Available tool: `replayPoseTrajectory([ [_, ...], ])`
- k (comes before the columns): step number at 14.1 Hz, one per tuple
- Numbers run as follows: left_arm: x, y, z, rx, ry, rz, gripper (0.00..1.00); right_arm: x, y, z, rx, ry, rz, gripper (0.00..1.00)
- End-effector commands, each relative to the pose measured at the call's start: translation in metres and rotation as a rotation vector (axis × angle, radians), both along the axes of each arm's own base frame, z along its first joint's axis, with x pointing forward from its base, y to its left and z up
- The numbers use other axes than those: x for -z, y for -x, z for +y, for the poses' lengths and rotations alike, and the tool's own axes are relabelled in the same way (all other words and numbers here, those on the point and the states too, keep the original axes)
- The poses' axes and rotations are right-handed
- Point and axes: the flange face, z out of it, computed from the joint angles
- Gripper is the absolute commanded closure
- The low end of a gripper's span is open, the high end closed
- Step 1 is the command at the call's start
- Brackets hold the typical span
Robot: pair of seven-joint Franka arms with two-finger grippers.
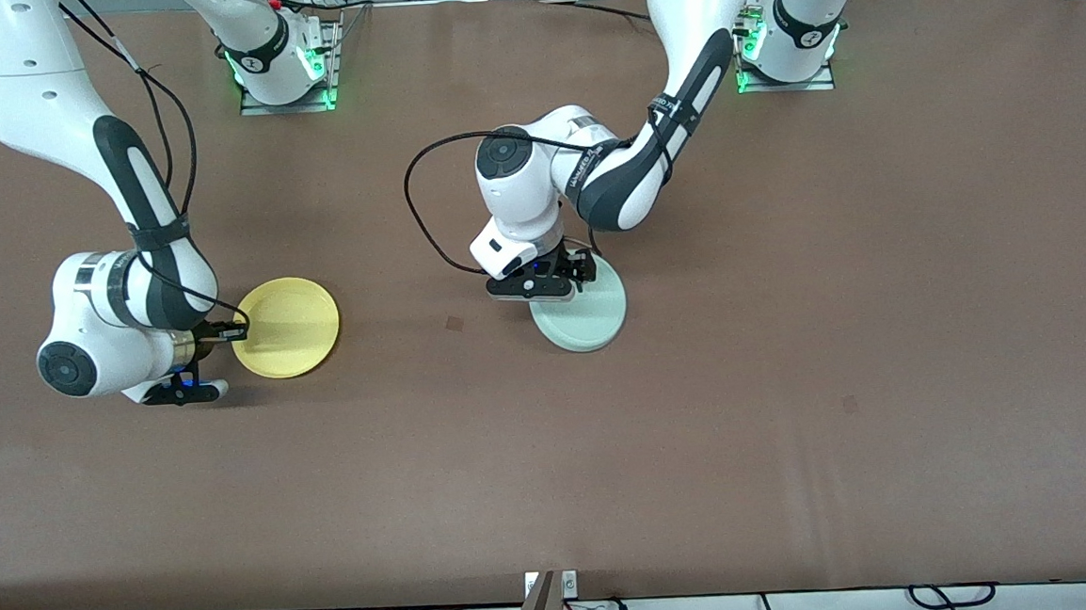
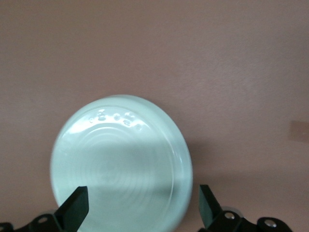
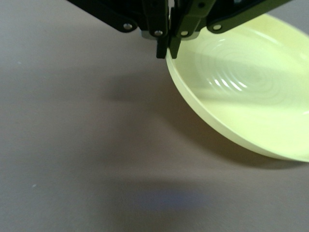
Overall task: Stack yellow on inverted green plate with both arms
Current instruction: 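Lower the green plate with the left gripper while the right gripper grasps yellow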
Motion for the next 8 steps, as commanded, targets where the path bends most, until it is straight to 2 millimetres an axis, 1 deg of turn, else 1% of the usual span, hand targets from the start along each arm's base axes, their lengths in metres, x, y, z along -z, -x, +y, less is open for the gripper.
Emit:
replayPoseTrajectory([
  [1, -0.003, -0.013, 0.001, -0.026, 0.123, 0.001, 0.00, -0.011, -0.001, 0.005, 0.009, -0.005, 0.000, 1.00],
  [2, -0.006, -0.016, 0.003, -0.033, 0.126, -0.001, 0.00, -0.012, -0.001, 0.005, 0.009, -0.005, -0.002, 1.00],
  [3, -0.011, -0.026, 0.014, -0.053, 0.125, -0.003, 0.00, -0.020, -0.002, 0.007, 0.005, -0.006, -0.014, 1.00],
  [5, -0.032, -0.042, 0.043, -0.092, 0.086, 0.020, 0.00, -0.047, -0.006, 0.009, -0.001, -0.008, -0.052, 1.00],
  [6, -0.045, -0.055, 0.062, -0.084, 0.071, 0.029, 0.00, -0.057, -0.007, 0.012, -0.006, -0.008, -0.066, 1.00],
  [7, -0.060, -0.068, 0.084, -0.077, 0.053, 0.039, 0.00, -0.068, -0.007, 0.019, -0.017, -0.009, -0.078, 1.00],
  [8, -0.076, -0.076, 0.107, -0.080, 0.022, 0.065, 0.00, -0.075, -0.007, 0.026, -0.026, -0.009, -0.087, 1.00],
])
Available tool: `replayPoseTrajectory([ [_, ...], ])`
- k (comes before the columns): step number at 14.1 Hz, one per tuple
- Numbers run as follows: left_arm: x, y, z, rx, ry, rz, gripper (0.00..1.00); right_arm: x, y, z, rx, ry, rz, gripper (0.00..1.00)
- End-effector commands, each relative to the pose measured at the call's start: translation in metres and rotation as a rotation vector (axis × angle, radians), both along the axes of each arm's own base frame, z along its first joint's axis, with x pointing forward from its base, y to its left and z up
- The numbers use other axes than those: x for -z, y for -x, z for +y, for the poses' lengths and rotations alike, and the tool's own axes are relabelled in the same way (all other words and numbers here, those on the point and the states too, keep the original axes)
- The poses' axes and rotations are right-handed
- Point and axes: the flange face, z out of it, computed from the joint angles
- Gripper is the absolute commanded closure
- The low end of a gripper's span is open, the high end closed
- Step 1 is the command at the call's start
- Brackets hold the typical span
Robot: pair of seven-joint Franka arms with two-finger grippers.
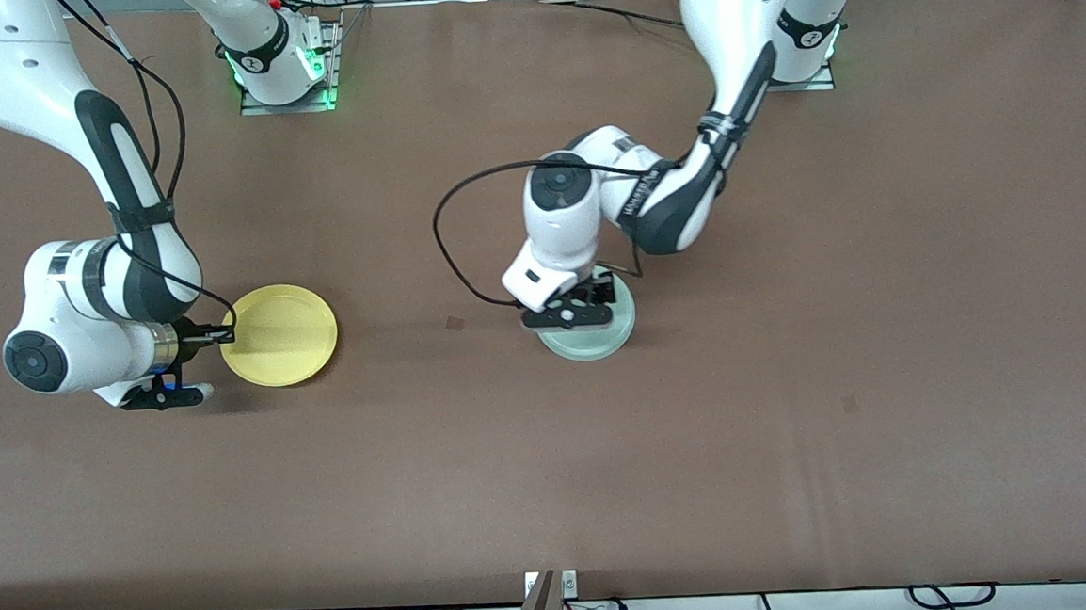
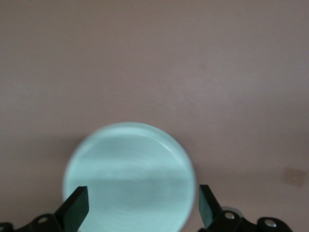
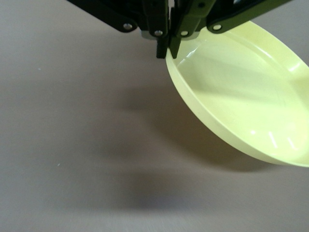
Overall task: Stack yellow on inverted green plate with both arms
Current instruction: 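Lower the green plate with the left gripper while the right gripper grasps yellow, then open the left gripper and withdraw while the right gripper lifts the yellow plate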
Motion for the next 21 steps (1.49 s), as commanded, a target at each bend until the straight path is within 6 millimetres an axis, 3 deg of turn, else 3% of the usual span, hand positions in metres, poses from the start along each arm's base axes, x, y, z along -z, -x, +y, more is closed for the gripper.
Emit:
replayPoseTrajectory([
  [1, -0.052, -0.015, 0.053, 0.003, -0.043, 0.069, 0.00, -0.036, 0.003, 0.026, -0.025, -0.010, -0.032, 1.00],
  [3, -0.077, -0.027, 0.092, -0.008, -0.073, 0.104, 0.00, -0.055, 0.003, 0.052, -0.029, -0.003, -0.048, 1.00],
  [6, -0.121, -0.041, 0.162, -0.017, -0.077, 0.180, 0.00, -0.083, 0.007, 0.135, -0.052, -0.020, -0.034, 1.00],
  [9, -0.159, -0.055, 0.235, -0.048, -0.015, 0.221, 0.00, -0.089, 0.018, 0.224, 0.012, -0.096, -0.032, 1.00],
  [12, -0.197, -0.059, 0.306, -0.044, -0.005, 0.222, 0.00, -0.087, 0.022, 0.288, 0.116, -0.140, -0.018, 1.00],
  [16, -0.251, -0.040, 0.360, -0.069, 0.004, 0.209, 0.00, -0.059, 0.043, 0.361, 0.181, -0.251, 0.019, 1.00],
  [18, -0.264, -0.025, 0.389, -0.016, 0.019, 0.200, 0.00, -0.039, 0.062, 0.400, 0.170, -0.239, 0.016, 1.00],
  [21, -0.278, 0.006, 0.411, 0.038, 0.038, 0.140, 0.00, -0.015, 0.080, 0.433, 0.209, -0.234, 0.022, 1.00],
])
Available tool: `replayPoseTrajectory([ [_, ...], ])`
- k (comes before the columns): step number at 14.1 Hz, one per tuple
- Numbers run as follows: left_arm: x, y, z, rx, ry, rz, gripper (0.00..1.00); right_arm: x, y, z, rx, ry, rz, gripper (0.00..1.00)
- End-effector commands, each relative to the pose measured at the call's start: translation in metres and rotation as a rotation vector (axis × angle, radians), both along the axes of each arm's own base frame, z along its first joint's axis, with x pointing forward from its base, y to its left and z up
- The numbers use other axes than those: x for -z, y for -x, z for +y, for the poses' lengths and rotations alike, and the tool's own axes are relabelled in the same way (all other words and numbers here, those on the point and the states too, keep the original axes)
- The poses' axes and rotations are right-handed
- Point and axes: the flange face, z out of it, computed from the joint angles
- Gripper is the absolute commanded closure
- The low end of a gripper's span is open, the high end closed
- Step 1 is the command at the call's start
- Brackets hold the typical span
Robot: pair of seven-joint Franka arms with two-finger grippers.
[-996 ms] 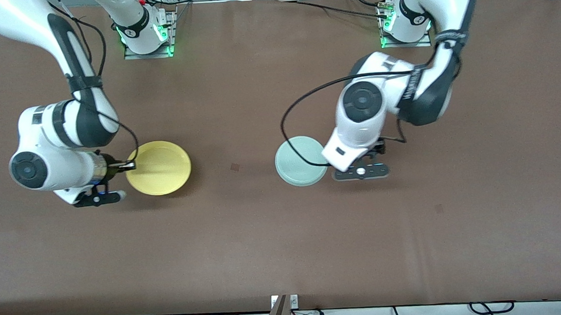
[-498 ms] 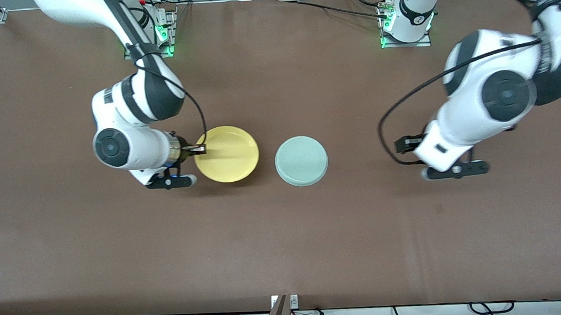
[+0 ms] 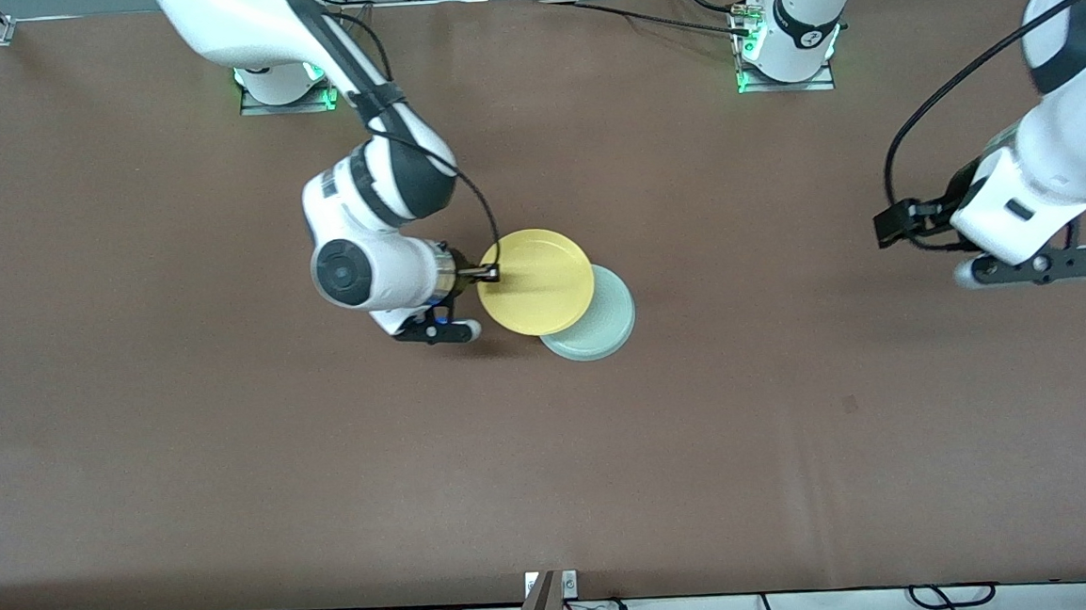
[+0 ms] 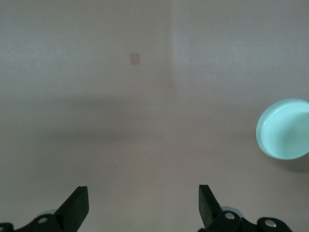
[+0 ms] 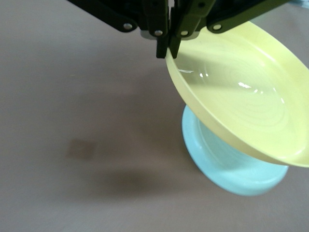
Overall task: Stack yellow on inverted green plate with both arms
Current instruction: 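Open the left gripper and withdraw while the right gripper lifts the yellow plate, then lower the yellow plate onto the green plate and open the right gripper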
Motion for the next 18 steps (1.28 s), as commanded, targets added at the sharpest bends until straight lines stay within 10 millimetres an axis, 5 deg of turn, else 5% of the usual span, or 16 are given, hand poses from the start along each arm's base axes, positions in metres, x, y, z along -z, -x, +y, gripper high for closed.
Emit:
replayPoseTrajectory([
  [1, -0.006, 0.040, 0.019, 0.053, 0.042, -0.045, 0.00, 0.013, 0.006, 0.027, 0.051, -0.033, 0.009, 1.00],
  [5, -0.012, 0.042, 0.046, 0.036, 0.064, -0.073, 0.00, 0.033, -0.002, 0.031, 0.117, -0.070, -0.033, 1.00],
  [9, -0.026, 0.056, 0.053, 0.233, 0.059, -0.099, 0.00, 0.055, 0.002, 0.039, 0.127, -0.067, -0.041, 1.00],
  [18, -0.032, 0.065, 0.054, 0.221, 0.001, -0.096, 0.00, 0.079, 0.004, 0.051, 0.137, -0.080, -0.102, 1.00],
])
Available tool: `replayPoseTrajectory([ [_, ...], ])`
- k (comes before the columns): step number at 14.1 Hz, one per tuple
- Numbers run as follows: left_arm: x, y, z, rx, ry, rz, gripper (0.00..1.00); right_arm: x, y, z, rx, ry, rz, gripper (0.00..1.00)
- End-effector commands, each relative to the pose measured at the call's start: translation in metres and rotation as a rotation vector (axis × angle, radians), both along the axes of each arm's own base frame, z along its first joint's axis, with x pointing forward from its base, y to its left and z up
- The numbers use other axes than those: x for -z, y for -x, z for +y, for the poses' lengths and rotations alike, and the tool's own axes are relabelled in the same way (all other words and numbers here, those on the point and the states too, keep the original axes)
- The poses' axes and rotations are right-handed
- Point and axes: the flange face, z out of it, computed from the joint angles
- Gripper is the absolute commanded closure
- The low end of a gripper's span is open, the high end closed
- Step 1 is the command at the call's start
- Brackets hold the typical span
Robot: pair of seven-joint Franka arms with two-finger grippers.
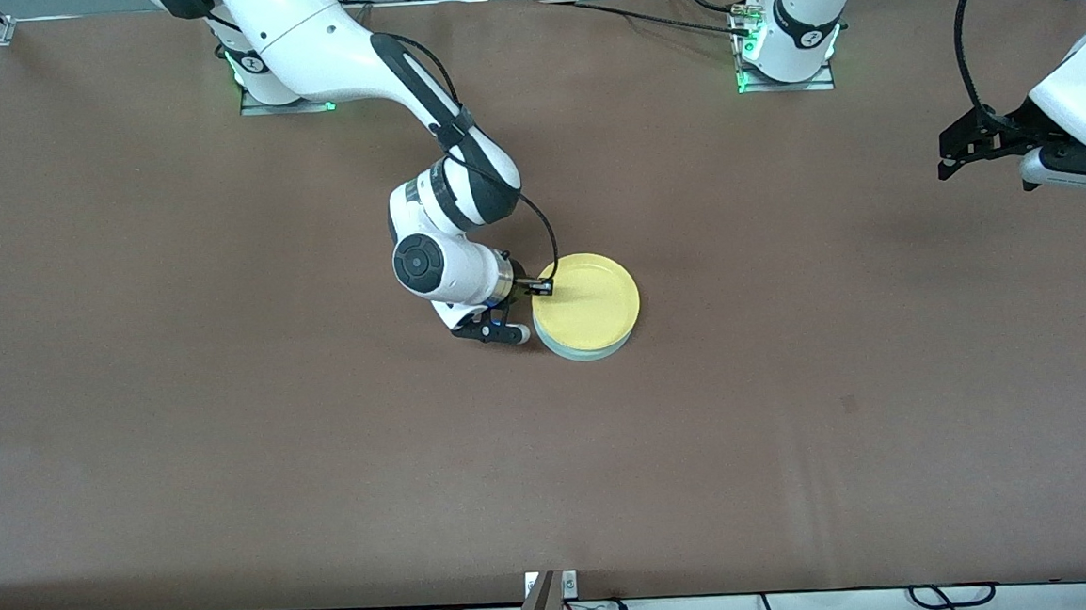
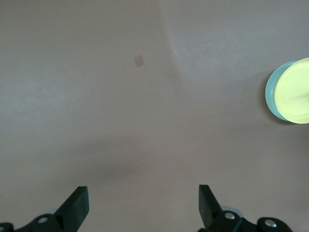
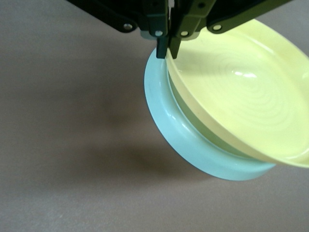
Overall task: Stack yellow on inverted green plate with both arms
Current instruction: 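Lower the yellow plate onto the green plate and open the right gripper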
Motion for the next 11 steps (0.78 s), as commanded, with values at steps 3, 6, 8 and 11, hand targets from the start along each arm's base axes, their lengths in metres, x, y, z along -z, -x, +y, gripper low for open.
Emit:
replayPoseTrajectory([
  [3, 0.001, 0.005, 0.001, -0.050, -0.018, 0.010, 0.00, 0.006, -0.005, 0.003, 0.012, -0.013, -0.002, 1.00],
  [6, 0.003, 0.004, 0.002, -0.086, -0.008, 0.016, 0.00, 0.008, -0.005, 0.003, 0.005, -0.012, -0.003, 1.00],
  [8, 0.003, 0.004, 0.001, -0.101, -0.010, 0.014, 0.00, 0.005, -0.006, 0.003, 0.009, -0.011, -0.006, 0.01],
  [11, 0.004, 0.004, 0.001, -0.114, -0.011, 0.020, 0.00, -0.011, -0.011, 0.011, 0.005, -0.028, -0.025, 0.00],
])
